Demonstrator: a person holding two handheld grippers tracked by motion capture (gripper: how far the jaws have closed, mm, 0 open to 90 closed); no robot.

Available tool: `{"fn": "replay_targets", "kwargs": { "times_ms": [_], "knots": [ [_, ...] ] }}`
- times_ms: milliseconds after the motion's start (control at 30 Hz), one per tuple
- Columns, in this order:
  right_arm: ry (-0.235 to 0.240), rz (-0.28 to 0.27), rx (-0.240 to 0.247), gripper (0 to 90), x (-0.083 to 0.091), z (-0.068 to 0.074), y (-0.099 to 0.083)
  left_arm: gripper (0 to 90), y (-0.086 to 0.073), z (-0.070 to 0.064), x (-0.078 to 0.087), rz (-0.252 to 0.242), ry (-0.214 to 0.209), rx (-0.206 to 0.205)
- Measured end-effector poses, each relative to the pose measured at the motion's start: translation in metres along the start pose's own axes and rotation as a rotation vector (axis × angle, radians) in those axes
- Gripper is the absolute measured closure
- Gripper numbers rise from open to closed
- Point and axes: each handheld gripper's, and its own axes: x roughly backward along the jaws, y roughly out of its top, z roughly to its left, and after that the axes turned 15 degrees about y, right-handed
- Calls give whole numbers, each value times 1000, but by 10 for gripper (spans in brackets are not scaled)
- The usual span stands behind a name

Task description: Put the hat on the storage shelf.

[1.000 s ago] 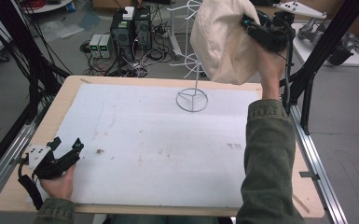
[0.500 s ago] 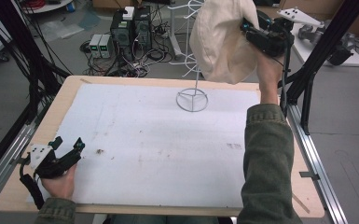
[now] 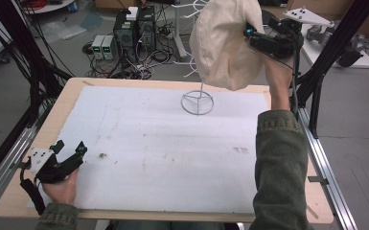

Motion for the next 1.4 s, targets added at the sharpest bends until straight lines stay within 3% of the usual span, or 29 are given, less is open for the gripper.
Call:
{"fn": "replay_targets", "kwargs": {
  "times_ms": [267, 433, 500, 567, 667, 900, 1000, 1167, 1267, 1400],
  "knots": [
    [15, 25, -7, 119, 8, 5, 3, 255, 0, 0, 0, -1, -2, 2],
    [22, -62, -1, 120, 19, 9, -6, 255, 0, 0, 1, 2, -3, 1],
    [29, -71, -9, 120, 22, 9, -8, 255, 0, 0, 0, 2, -3, 2],
    [50, -84, -47, 119, 31, 8, -12, 255, 0, 0, 0, 1, -3, 0],
    [59, -108, -60, 120, 42, 9, -16, 255, 0, 0, 0, 0, -4, 0],
    [68, -67, -47, 116, 59, 18, -12, 254, 1, -1, 1, 0, -6, -4],
    [85, -55, -19, 117, 70, 31, -6, 255, 1, -1, 1, -1, -8, -4],
    [104, -27, -13, 120, 84, 44, -3, 254, 1, 0, 2, -2, -8, 5],
    [112, -38, -7, 122, 92, 51, -5, 255, 1, 0, 2, -1, -7, 6],
    [135, -8, -26, 122, 102, 61, -15, 255, 1, -1, 2, 0, -9, 8]
  ]
}}
